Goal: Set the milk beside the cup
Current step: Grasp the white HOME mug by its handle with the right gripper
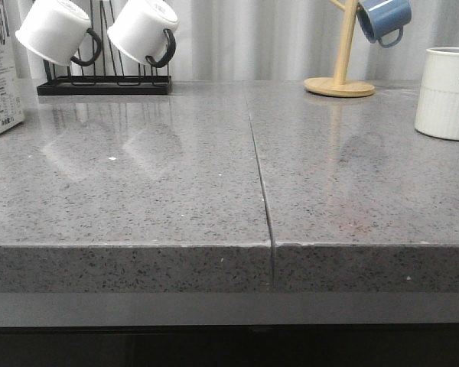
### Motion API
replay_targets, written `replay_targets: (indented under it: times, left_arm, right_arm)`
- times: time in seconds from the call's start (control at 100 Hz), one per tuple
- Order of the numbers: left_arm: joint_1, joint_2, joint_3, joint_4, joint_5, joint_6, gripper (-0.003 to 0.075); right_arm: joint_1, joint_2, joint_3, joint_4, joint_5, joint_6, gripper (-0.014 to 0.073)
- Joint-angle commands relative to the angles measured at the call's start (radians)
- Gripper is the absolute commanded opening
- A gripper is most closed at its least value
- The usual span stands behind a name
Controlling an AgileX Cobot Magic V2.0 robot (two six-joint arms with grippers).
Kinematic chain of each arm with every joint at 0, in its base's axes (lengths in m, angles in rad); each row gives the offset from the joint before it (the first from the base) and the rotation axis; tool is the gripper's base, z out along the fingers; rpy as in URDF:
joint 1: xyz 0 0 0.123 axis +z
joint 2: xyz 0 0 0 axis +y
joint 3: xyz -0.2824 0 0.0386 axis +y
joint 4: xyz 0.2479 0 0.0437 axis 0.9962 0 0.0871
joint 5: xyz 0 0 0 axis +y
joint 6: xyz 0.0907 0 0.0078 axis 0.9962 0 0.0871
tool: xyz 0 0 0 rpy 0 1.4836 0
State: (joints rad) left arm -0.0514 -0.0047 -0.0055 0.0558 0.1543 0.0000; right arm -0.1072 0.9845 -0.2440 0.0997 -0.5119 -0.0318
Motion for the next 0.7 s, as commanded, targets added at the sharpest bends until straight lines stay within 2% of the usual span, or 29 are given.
replay_targets:
  times: [0.0,0.34,0.69]
  left_arm:
    - [0.003,-0.030,0.045,-0.002,-0.075,0.000,-0.0020]
    - [0.003,-0.030,0.045,-0.002,-0.075,0.000,-0.0021]
    - [0.003,-0.030,0.045,-0.002,-0.075,0.000,-0.0020]
  right_arm:
    - [-0.031,0.094,-0.059,0.005,-0.175,-0.005,0.0360]
    - [-0.029,0.375,-0.192,0.003,-0.294,-0.005,0.0360]
    - [-0.029,0.558,-0.365,0.001,-0.299,-0.005,0.0360]
